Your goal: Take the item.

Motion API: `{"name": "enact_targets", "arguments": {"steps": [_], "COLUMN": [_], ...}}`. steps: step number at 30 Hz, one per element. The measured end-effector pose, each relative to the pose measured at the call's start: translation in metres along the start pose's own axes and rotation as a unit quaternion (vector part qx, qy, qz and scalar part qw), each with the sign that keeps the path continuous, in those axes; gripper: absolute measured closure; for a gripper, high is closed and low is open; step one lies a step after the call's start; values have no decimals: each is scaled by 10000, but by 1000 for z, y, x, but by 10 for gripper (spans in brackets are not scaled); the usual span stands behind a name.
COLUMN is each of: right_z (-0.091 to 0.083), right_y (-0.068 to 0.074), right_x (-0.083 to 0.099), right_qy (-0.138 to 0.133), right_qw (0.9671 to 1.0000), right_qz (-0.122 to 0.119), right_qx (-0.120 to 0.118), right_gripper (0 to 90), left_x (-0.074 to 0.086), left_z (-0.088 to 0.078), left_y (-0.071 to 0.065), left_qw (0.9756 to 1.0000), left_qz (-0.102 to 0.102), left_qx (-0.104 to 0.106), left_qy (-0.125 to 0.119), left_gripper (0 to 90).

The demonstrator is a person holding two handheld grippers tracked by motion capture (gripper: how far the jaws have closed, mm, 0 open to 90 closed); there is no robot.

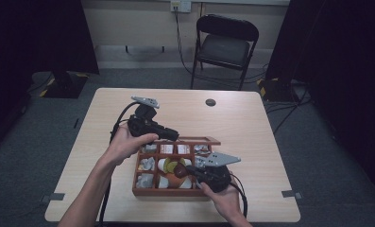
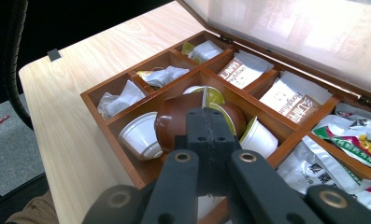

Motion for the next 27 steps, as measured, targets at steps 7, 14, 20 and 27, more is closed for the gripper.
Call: {"name": "enact_targets", "arguments": {"steps": [7, 14, 20, 27], "right_z": [-5, -11, -14, -23], "right_y": [-4, -11, -13, -19], "right_x": [-1, -2, -3, 0], "right_qy": [-39, -91, -97, -137], "right_qw": [10000, 9999, 9998, 9995], "right_qz": [-7, 47, 50, 90], "right_qx": [36, 125, 171, 264], "right_gripper": [900, 900, 900, 900], "left_x": [0, 1, 0, 0], "left_z": [0, 1, 0, 0], "left_y": [-1, -2, -2, -2], "left_qw": [10000, 10000, 9999, 10000], "left_qz": [6, 18, 34, 26], "left_qx": [-40, -70, -94, -85], "left_qy": [-4, 26, 7, 24], "left_gripper": [811, 812, 811, 811]}}
Point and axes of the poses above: each handheld gripper's, and its own axes: z roughly forward along the jaws, x roughly out of its underside, y roughly to its left, the point moved 1 cm from there along z, roughly forward along the jaws, and after that the axes turned 15 degrees about x, right-handed, at the moved point
